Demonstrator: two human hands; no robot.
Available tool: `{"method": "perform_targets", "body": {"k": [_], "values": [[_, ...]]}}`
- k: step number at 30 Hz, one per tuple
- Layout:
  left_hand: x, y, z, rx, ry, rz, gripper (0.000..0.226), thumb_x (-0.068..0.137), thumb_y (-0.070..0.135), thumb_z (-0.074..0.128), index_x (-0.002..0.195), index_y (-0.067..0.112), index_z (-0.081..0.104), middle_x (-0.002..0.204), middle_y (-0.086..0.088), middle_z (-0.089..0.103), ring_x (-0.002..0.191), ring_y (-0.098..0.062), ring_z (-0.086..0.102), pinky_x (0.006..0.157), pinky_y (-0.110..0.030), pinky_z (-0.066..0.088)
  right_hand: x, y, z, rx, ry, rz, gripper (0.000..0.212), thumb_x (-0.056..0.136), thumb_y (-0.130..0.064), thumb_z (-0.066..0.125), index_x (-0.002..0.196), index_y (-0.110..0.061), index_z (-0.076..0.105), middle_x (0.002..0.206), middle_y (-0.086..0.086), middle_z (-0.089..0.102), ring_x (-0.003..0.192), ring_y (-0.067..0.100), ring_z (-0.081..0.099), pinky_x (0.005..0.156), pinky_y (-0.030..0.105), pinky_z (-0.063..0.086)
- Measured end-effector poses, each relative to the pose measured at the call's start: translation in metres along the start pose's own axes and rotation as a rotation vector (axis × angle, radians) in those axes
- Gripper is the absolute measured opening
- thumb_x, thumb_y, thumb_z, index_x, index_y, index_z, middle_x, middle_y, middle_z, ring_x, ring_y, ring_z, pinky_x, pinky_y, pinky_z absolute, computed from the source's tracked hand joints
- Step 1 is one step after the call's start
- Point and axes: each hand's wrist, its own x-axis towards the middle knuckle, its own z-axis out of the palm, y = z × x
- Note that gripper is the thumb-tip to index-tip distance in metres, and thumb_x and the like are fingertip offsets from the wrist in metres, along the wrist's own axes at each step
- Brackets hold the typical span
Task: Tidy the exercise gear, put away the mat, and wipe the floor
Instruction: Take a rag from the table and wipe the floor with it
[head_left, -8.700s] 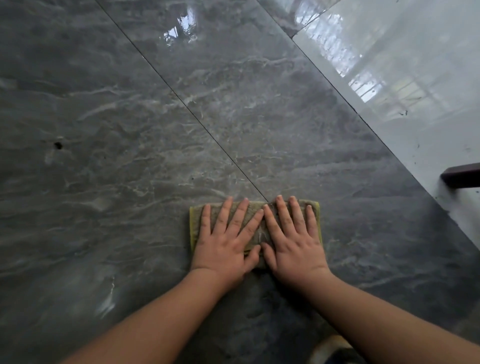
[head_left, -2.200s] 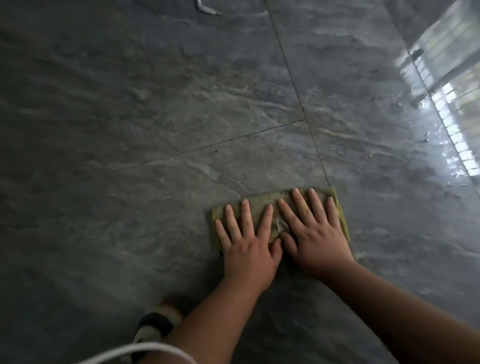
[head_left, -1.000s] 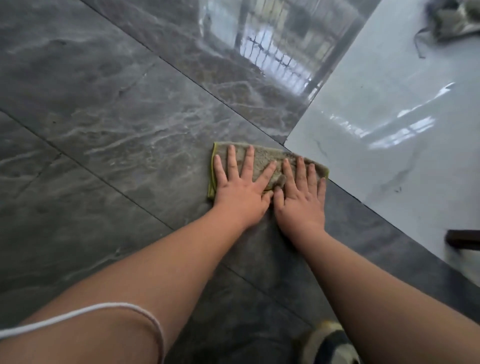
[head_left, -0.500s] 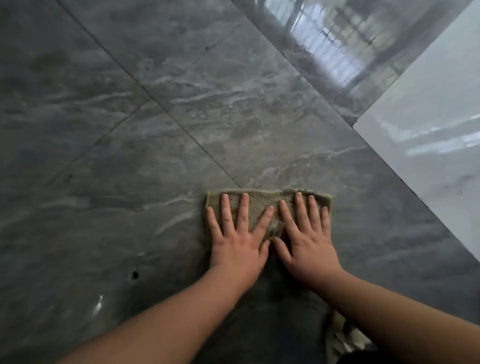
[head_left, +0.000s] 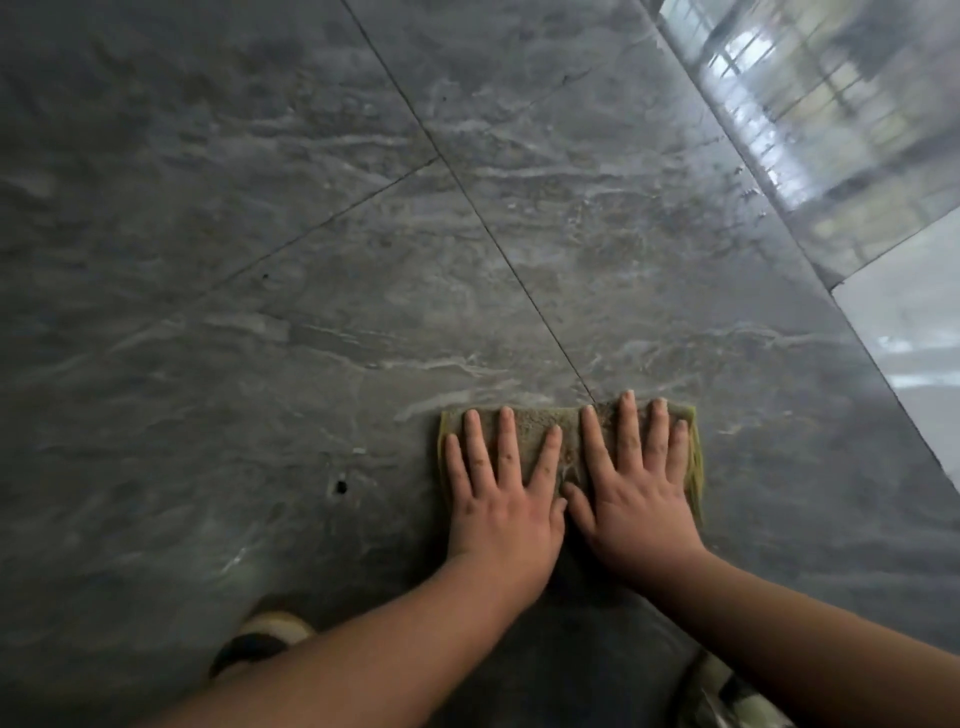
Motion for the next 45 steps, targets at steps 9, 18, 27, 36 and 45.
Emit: {"method": "perform_targets", "body": {"k": [9, 18, 27, 36, 45], "values": [[0.042, -0.054, -0.013, 0.019, 0.146, -0.157, 0.069, 0.091, 0.053, 0.026, 0.155, 0.029, 0.019, 0.16, -0.027, 0.015, 0.143, -0.059, 0.011, 0.114, -0.072, 0.005, 0.079, -0.025, -0.037, -0.022, 0.085, -0.194, 0.073, 0.094, -0.061, 0.032, 0.157, -0.029, 0.014, 0.164, 0.013, 0.005, 0.15, 0.043, -0.004, 0.118, 0.063, 0.004], [0.107, -0.134, -0.063, -0.004, 0.223, -0.354, 0.073, 0.089, 0.06, 0.025, 0.156, 0.036, 0.011, 0.164, -0.023, 0.008, 0.146, -0.054, 0.001, 0.114, -0.07, 0.001, 0.196, -0.086, -0.09, -0.017, 0.126, -0.337, 0.069, 0.095, -0.065, 0.021, 0.156, -0.039, 0.001, 0.166, 0.002, -0.004, 0.15, 0.035, -0.015, 0.119, 0.059, -0.006], [0.173, -0.191, -0.104, -0.008, 0.234, -0.345, 0.072, 0.093, 0.065, 0.02, 0.152, 0.044, -0.015, 0.164, -0.015, -0.015, 0.146, -0.048, -0.019, 0.114, -0.066, -0.011, 0.28, -0.114, -0.12, -0.021, 0.207, -0.366, 0.069, 0.095, -0.064, 0.022, 0.156, -0.039, 0.004, 0.167, 0.001, 0.002, 0.152, 0.033, -0.007, 0.12, 0.057, -0.003], [0.248, -0.246, -0.153, -0.016, 0.213, -0.29, 0.07, 0.094, 0.065, 0.019, 0.15, 0.048, -0.018, 0.164, -0.008, -0.022, 0.147, -0.042, -0.023, 0.115, -0.064, -0.012, 0.361, -0.142, -0.156, 0.006, 0.232, -0.304, 0.07, 0.094, -0.063, 0.022, 0.156, -0.04, 0.001, 0.167, -0.001, 0.0, 0.152, 0.031, -0.009, 0.12, 0.055, -0.007], [0.298, -0.279, -0.185, 0.06, 0.225, -0.234, 0.07, 0.093, 0.068, 0.019, 0.151, 0.047, -0.013, 0.165, -0.007, -0.019, 0.149, -0.041, -0.017, 0.116, -0.063, -0.01, 0.406, -0.156, -0.181, 0.02, 0.178, -0.261, 0.066, 0.095, -0.059, 0.015, 0.155, -0.039, -0.006, 0.166, -0.003, -0.01, 0.151, 0.028, -0.017, 0.119, 0.054, -0.013]]}}
